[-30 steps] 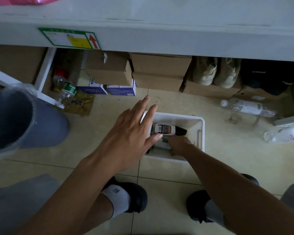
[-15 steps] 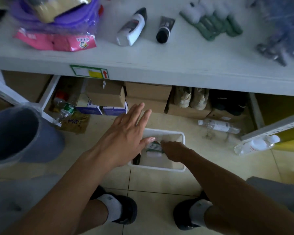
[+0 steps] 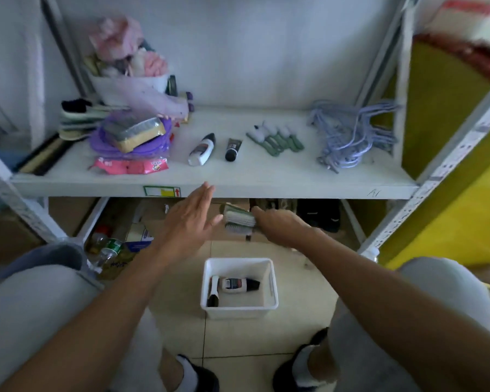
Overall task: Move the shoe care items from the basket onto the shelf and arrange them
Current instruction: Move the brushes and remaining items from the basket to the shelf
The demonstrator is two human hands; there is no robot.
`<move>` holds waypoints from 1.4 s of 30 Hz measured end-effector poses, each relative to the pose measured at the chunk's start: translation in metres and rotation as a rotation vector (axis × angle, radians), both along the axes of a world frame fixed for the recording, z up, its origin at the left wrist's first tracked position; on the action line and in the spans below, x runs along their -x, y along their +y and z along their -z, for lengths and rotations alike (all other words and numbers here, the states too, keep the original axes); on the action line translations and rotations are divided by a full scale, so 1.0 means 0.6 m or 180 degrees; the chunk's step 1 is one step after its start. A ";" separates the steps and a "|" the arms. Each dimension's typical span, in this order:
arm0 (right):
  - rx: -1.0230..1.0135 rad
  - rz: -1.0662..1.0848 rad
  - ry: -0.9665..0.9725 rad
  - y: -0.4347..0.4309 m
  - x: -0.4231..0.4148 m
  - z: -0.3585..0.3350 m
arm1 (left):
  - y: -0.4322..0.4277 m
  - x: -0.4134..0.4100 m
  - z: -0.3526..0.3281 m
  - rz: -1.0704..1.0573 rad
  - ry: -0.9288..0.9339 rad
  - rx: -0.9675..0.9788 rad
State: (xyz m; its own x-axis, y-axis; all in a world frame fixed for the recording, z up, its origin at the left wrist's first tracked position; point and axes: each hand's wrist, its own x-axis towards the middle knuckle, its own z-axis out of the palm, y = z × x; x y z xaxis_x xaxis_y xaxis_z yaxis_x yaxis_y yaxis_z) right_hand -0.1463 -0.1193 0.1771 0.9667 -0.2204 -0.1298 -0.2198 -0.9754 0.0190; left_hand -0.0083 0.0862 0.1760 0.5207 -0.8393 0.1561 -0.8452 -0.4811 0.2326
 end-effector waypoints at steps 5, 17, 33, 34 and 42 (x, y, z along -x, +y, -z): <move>-0.0003 0.0520 -0.0677 -0.045 -0.009 -0.116 | -0.030 -0.031 -0.082 0.0336 -0.0749 0.0279; -0.0047 0.1832 -0.0986 -0.233 -0.131 -0.093 | -0.169 -0.114 -0.063 0.0374 -0.0527 0.0796; -0.0339 0.1747 -0.0981 -0.282 -0.161 -0.050 | -0.184 -0.132 -0.048 0.0214 -0.0582 0.0375; -0.0307 0.1737 -0.0988 -0.276 -0.155 -0.053 | -0.178 -0.128 -0.049 0.0199 -0.0566 0.0353; -0.0149 0.1220 -0.1385 -0.176 -0.121 -0.080 | -0.115 -0.108 -0.055 0.0158 -0.0427 0.0487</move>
